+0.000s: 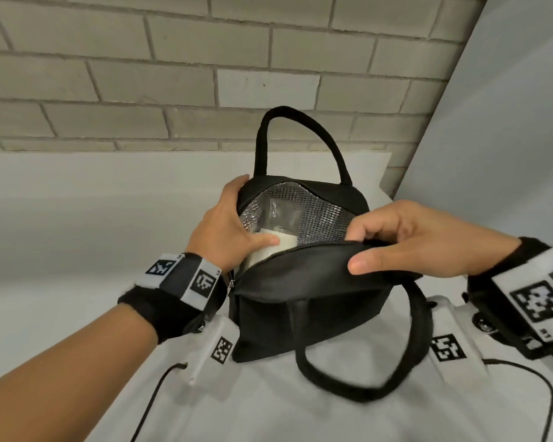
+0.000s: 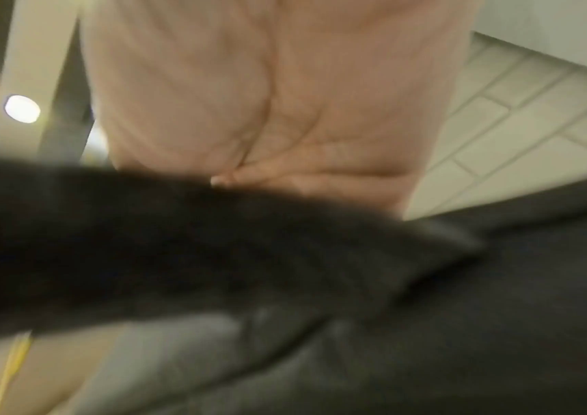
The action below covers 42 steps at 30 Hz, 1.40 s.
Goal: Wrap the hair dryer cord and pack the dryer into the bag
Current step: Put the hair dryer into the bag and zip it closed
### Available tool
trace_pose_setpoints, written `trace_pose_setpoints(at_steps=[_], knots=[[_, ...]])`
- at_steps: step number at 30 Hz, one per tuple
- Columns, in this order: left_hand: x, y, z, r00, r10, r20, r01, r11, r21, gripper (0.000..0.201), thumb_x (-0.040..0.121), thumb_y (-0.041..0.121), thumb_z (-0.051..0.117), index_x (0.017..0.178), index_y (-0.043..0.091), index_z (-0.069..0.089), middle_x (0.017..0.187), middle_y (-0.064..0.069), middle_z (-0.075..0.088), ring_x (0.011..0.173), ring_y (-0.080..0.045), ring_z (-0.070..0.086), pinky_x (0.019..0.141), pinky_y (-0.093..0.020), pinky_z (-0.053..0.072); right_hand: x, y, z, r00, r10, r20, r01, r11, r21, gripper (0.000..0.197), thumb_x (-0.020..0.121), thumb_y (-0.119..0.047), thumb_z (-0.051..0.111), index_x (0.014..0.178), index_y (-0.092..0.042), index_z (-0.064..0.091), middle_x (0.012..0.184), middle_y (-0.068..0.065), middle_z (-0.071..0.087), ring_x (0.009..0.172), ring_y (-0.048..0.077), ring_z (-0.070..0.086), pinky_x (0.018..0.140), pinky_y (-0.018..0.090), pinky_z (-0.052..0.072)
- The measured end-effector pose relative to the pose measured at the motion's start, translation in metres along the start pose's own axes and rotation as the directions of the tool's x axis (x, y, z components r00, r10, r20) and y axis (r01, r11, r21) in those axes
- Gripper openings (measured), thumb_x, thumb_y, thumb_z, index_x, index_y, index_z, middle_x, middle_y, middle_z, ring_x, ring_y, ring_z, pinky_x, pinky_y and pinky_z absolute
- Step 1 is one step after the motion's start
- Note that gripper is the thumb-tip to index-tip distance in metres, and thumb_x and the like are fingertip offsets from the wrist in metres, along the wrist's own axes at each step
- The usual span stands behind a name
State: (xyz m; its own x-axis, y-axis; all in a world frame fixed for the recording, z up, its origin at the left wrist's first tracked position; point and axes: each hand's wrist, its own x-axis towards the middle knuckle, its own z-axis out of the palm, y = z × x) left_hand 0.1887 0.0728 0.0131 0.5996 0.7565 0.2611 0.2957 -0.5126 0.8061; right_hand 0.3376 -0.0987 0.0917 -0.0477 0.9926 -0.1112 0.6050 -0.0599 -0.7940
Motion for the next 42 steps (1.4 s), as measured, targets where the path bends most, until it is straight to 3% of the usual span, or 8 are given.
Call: trace_pose_setpoints(at_steps=[6, 10, 14, 25, 29, 33, 37, 42], knots=[[-0.002, -0.002, -0.008, 0.992, 0.087, 0.093, -0.078, 0.992, -0.095, 0.073, 0.066, 0.015, 0.076, 0.127, 0.030, 0.038, 0.105, 0.016, 0.055, 0.095, 0.002, 0.056, 0.082, -0.002, 0.040, 0.006, 0.005, -0.017, 0.980, 0.120, -0.159, -0.118, 0.993, 0.022, 0.030, 0.083, -0.041, 0.053, 0.084, -0.017, 0.071, 0.088, -0.001, 0.074, 0.081, 0.007, 0.066, 0.079, 0.015, 0.049], [-0.010, -0.013, -0.019, 0.982, 0.081, 0.170, -0.052, 0.984, -0.169, 0.067, 0.072, 0.001, 0.070, 0.118, 0.039, 0.039, 0.111, 0.007, 0.059, 0.105, -0.011, 0.058, 0.093, -0.025, 0.045, 0.038, 0.023, -0.017, 0.871, 0.490, 0.039, -0.415, 0.776, -0.475, 0.032, 0.093, -0.021, 0.041, 0.103, 0.002, 0.061, 0.104, 0.014, 0.065, 0.091, 0.023, 0.055, 0.080, 0.027, 0.039], [-0.017, -0.021, -0.013, 0.985, 0.031, 0.168, -0.009, 0.992, -0.130, 0.052, 0.075, 0.008, 0.069, 0.112, 0.037, 0.047, 0.106, 0.004, 0.064, 0.098, -0.015, 0.061, 0.085, -0.030, 0.048, 0.067, 0.032, 0.004, 0.807, 0.535, 0.251, -0.274, 0.715, -0.643, 0.038, 0.091, -0.010, 0.044, 0.129, -0.014, 0.046, 0.133, 0.008, 0.053, 0.118, 0.022, 0.049, 0.087, 0.019, 0.033], [-0.015, -0.022, -0.012, 0.987, -0.065, 0.150, 0.084, 0.989, -0.123, 0.040, 0.067, 0.013, 0.075, 0.102, 0.024, 0.059, 0.096, 0.005, 0.068, 0.087, -0.010, 0.063, 0.070, -0.018, 0.046, 0.088, 0.058, 0.033, 0.829, 0.516, 0.217, -0.103, 0.520, -0.848, 0.027, 0.089, -0.010, 0.048, 0.106, 0.008, 0.059, 0.114, 0.027, 0.061, 0.107, 0.038, 0.056, 0.094, 0.042, 0.044], [-0.014, -0.026, -0.014, 0.987, -0.050, 0.152, 0.067, 0.992, -0.106, 0.034, 0.069, 0.017, 0.074, 0.098, 0.024, 0.058, 0.088, 0.008, 0.066, 0.080, -0.001, 0.059, 0.060, -0.005, 0.042, 0.076, 0.024, 0.028, 0.922, 0.335, 0.193, -0.012, 0.524, -0.852, 0.019, 0.089, -0.006, 0.041, 0.084, 0.000, 0.058, 0.089, 0.017, 0.061, 0.080, 0.026, 0.058, 0.071, 0.028, 0.041], [-0.011, -0.028, -0.015, 0.984, -0.026, 0.175, 0.056, 0.983, -0.172, 0.027, 0.068, 0.016, 0.076, 0.091, 0.022, 0.063, 0.082, 0.006, 0.067, 0.070, -0.002, 0.060, 0.067, -0.016, 0.047, 0.067, 0.001, 0.038, 0.967, -0.167, 0.195, 0.254, 0.512, -0.821, 0.029, 0.087, -0.006, 0.038, 0.107, -0.006, 0.060, 0.117, 0.013, 0.057, 0.107, 0.029, 0.053, 0.090, 0.040, 0.046], [-0.012, -0.029, -0.018, 0.974, 0.018, 0.224, 0.029, 0.979, -0.203, 0.024, 0.075, 0.013, 0.071, 0.087, 0.033, 0.063, 0.076, 0.017, 0.070, 0.070, 0.008, 0.061, 0.067, -0.010, 0.047, 0.073, 0.021, 0.049, 0.965, -0.169, 0.201, 0.261, 0.520, -0.814, 0.053, 0.080, -0.017, 0.026, 0.127, -0.009, 0.050, 0.136, 0.018, 0.050, 0.124, 0.041, 0.046, 0.103, 0.058, 0.012], [-0.019, -0.024, -0.021, 0.958, 0.241, 0.154, -0.254, 0.964, 0.075, 0.023, 0.082, 0.011, 0.050, 0.092, 0.025, 0.065, 0.085, 0.006, 0.070, 0.080, -0.011, 0.062, 0.069, -0.014, 0.045, 0.076, 0.004, 0.047, 0.980, -0.166, 0.111, 0.143, 0.194, -0.971, 0.032, 0.067, -0.046, 0.063, 0.093, -0.030, 0.072, 0.109, -0.016, 0.068, 0.099, 0.008, 0.064, 0.101, 0.029, 0.029]])
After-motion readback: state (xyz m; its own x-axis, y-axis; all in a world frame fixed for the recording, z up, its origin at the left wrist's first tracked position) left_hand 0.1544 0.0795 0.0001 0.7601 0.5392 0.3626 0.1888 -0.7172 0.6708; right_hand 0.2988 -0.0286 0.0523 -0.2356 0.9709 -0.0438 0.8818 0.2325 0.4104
